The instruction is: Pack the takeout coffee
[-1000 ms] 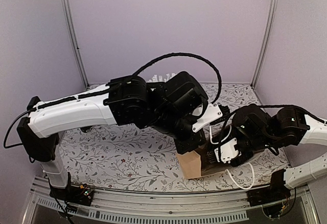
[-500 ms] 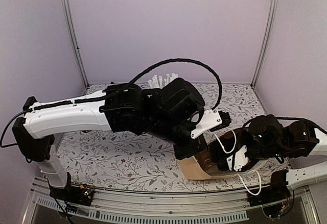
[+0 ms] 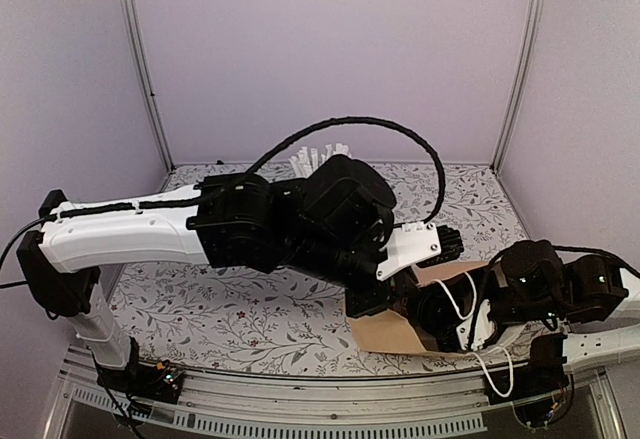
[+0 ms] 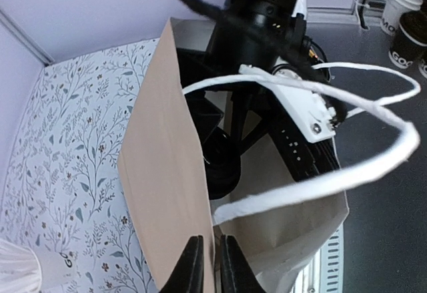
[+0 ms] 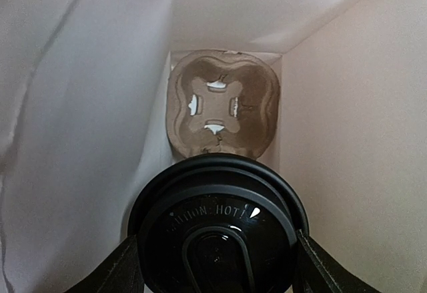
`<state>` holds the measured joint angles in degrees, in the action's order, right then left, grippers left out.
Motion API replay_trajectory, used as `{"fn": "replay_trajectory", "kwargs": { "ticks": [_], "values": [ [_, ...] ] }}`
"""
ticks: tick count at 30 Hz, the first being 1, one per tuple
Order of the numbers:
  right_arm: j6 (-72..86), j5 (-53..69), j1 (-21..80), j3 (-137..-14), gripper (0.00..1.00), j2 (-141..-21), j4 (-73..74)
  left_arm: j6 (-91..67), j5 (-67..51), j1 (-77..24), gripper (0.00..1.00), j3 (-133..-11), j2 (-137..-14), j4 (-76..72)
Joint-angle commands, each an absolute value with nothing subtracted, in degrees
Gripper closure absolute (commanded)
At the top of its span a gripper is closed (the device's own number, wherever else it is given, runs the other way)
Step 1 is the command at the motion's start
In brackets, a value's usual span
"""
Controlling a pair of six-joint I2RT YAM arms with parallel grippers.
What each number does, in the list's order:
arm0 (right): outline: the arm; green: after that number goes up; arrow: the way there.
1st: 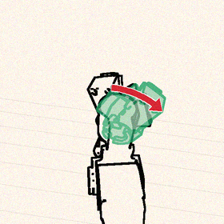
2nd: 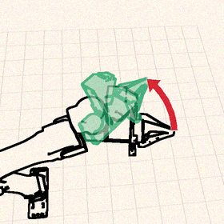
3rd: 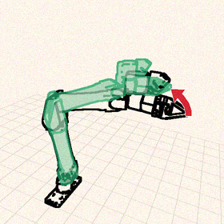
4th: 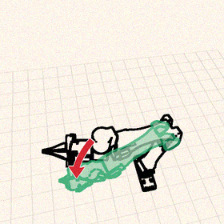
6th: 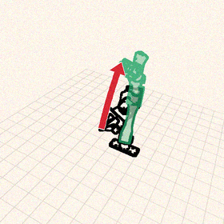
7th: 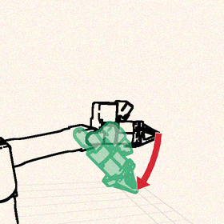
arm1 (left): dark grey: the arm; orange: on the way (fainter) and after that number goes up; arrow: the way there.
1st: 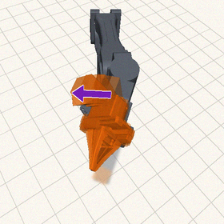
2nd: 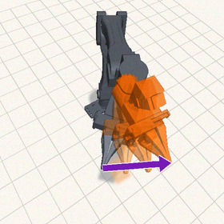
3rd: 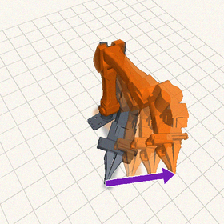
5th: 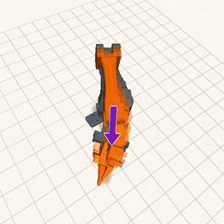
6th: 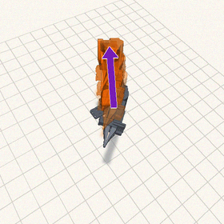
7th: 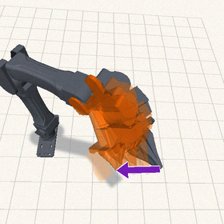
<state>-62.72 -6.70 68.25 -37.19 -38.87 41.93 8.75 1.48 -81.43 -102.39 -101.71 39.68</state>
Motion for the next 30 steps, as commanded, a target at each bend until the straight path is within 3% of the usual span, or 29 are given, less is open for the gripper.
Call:
{"fn": "replay_trajectory", "kwargs": {
  "ticks": [1, 5, 8, 20, 25, 30],
  "values": [
    [-63.5, -5.5, 68.6, -35.9, 0.69, -38.5, 40.8, 12.6, 0.4, -82.5, 0.82, -104.9, -102.6, 39.7],
    [-63.5, -6.2, 68.6, -36.7, 0.69, -38.9, 40.7, 12.7, 0.4, -81.9, 0.58, -104.5, -101.7, 39.8],
    [-63.5, -6.7, 68.6, -37.7, 0.69, -39.2, 40.9, 13.8, 0.4, -81.3, 0.48, -103.7, -100.0, 40.1],
    [-61.1, -8.8, 68.6, -38.4, 0.69, -39.6, 41.1, 4.9, -25.7, -64.9, 0.43, -82.1, -86.1, 17.9],
    [-60.7, -10.0, 68.6, -38.8, 0.69, -40.5, 40.9, 2.3, -34.0, -63.4, 0.4, -84.4, -87.7, 15.9],
    [-60.7, -11.7, 68.6, -39.9, 0.7, -41.5, 40.5, 1.4, -32.5, -61.1, 0.39, -84.3, -91.5, 14.4]
  ]
}}
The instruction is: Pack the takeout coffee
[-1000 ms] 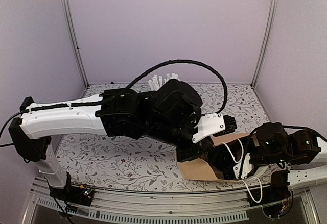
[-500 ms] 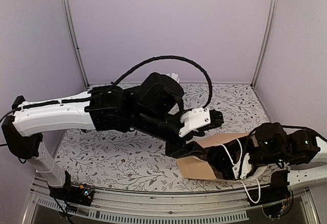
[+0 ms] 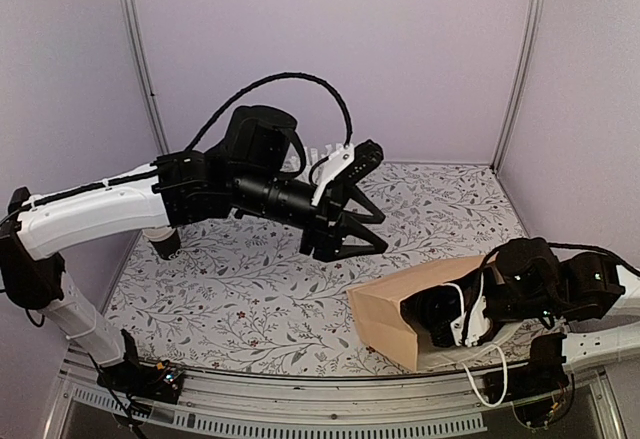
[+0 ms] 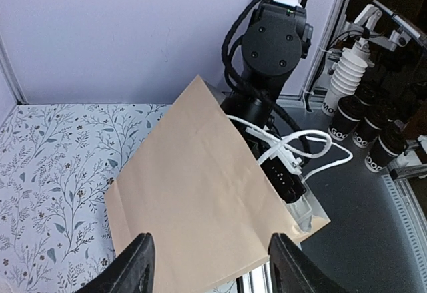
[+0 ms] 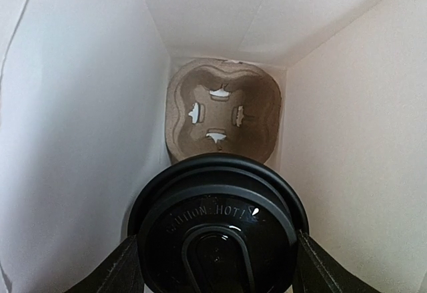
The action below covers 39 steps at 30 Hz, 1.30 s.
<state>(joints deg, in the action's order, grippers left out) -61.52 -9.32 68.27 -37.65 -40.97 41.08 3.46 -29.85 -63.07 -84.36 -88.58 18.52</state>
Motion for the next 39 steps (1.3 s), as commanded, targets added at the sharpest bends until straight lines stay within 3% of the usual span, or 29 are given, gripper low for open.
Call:
{"fn": "replay_trajectory", "kwargs": {
  "ticks": [1, 7, 16, 26, 39],
  "values": [
    [-60.7, -12.6, 68.6, -39.9, 0.7, -41.6, 40.4, 0.4, -32.3, -59.4, 0.39, -83.1, -92.5, 12.6],
    [-60.5, -15.4, 68.6, -39.5, 0.7, -42.5, 40.9, -5.8, -36.1, -51.4, 0.4, -82.3, -101.9, 1.1],
    [-60.2, -21.0, 68.6, -37.1, 0.7, -42.9, 41.3, -7.2, -39.5, -48.6, 0.41, -93.8, -116.6, 1.0],
    [-54.9, -14.0, 68.5, -45.6, 0.69, -46.6, 42.3, -5.9, -38.8, -48.5, 0.42, -89.5, -113.8, 2.1],
    [-53.8, -11.0, 68.6, -44.0, 0.69, -48.8, 38.5, -9.1, -41.1, -50.1, 0.46, -82.7, -116.7, -2.2]
  ]
}}
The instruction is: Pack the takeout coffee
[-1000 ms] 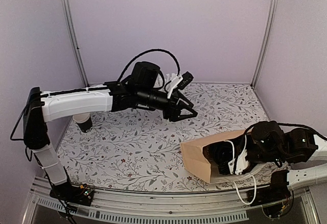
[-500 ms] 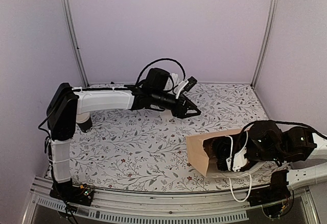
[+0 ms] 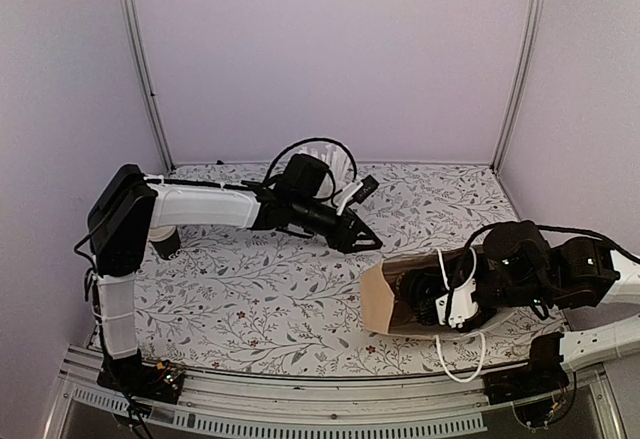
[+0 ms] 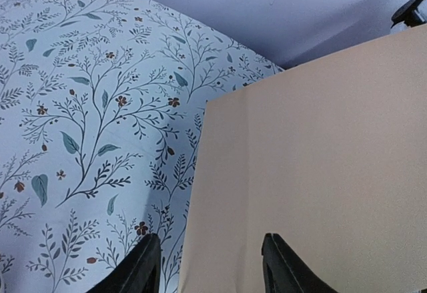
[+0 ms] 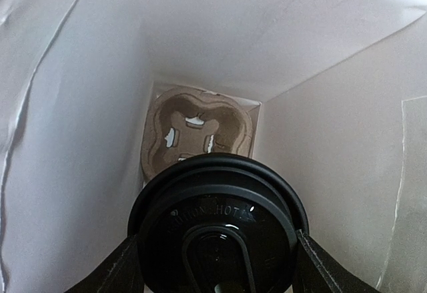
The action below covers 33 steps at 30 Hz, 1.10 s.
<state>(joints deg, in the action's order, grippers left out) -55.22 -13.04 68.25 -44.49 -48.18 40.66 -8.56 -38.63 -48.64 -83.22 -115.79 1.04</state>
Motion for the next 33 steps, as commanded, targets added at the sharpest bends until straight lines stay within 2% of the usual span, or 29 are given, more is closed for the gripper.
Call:
{"fn": "replay_trajectory", "kwargs": {
  "ticks": [1, 9, 23, 29, 33],
  "values": [
    [-53.7, -10.6, 68.5, -44.0, 0.69, -49.2, 38.1, -8.8, -41.4, -50.5, 0.46, -82.7, -116.8, -2.3],
    [-55.9, -8.9, 68.6, -40.4, 0.69, -49.9, 34.5, -8.1, -44.1, -52.4, 0.5, -80.8, -116.0, -3.2],
    [-57.4, -4.3, 68.6, -41.4, 0.69, -52.9, 30.2, -11.7, -41.5, -53.1, 0.49, -73.7, -113.3, -8.6],
    [-57.4, -3.8, 68.6, -42.3, 0.69, -52.9, 31.4, -13.4, -31.7, -51.2, 0.46, -65.0, -105.2, -6.9],
    [-57.1, -3.2, 68.6, -42.6, 0.69, -52.8, 30.9, -14.3, -28.4, -50.0, 0.46, -60.0, -104.3, -3.9]
  ]
}}
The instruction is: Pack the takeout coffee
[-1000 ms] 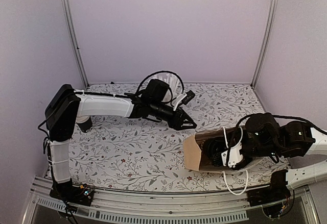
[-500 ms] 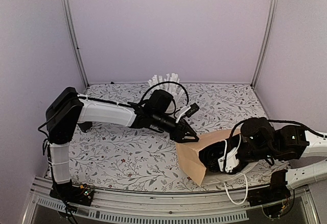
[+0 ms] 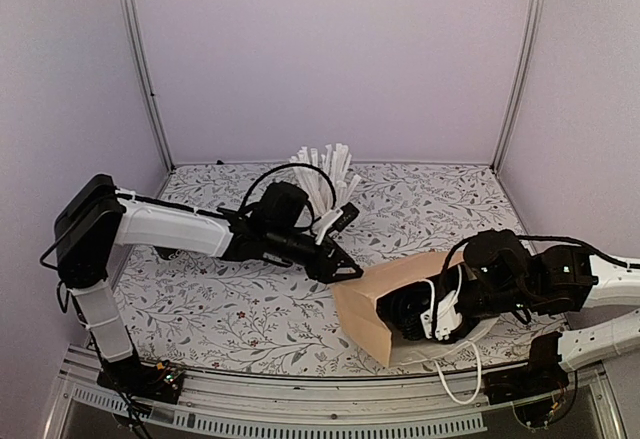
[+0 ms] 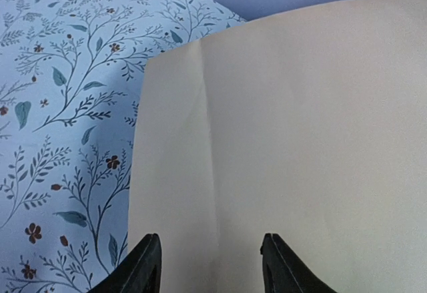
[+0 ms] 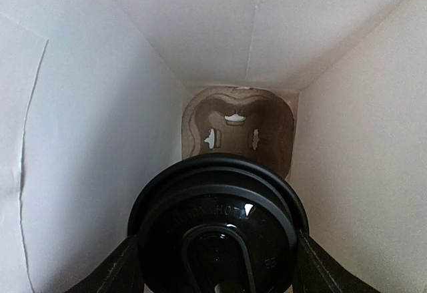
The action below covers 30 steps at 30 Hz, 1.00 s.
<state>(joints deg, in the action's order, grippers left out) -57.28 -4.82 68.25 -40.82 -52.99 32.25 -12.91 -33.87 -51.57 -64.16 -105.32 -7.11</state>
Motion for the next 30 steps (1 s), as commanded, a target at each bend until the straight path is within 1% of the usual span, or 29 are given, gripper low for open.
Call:
{"fn": "replay_trajectory", "kwargs": {
  "ticks": [1, 11, 15, 20, 23, 30],
  "values": [
    [-57.2, -3.0, 68.6, -42.6, 0.69, -52.9, 30.6, -14.9, -27.9, -49.9, 0.47, -58.8, -104.3, -4.2],
    [-57.4, -2.2, 68.6, -43.2, 0.68, -54.7, 28.7, -18.4, -21.2, -48.1, 0.47, -47.7, -97.4, -3.3],
    [-57.4, -1.4, 68.6, -43.5, 0.69, -55.4, 28.2, -18.5, -19.1, -47.6, 0.46, -43.8, -94.0, -1.5],
    [-57.0, -0.9, 68.6, -43.7, 0.69, -55.2, 29.0, -19.9, -21.2, -47.6, 0.46, -33.4, -86.2, -1.8],
    [-56.7, -0.6, 68.6, -43.5, 0.69, -55.2, 28.9, -20.8, -23.4, -48.6, 0.45, -30.5, -82.8, -6.0],
    [-57.2, 2.9, 68.7, -43.4, 0.68, -57.2, 25.0, -19.9, -25.0, -49.7, 0.45, -37.7, -92.7, -11.2]
  ]
}}
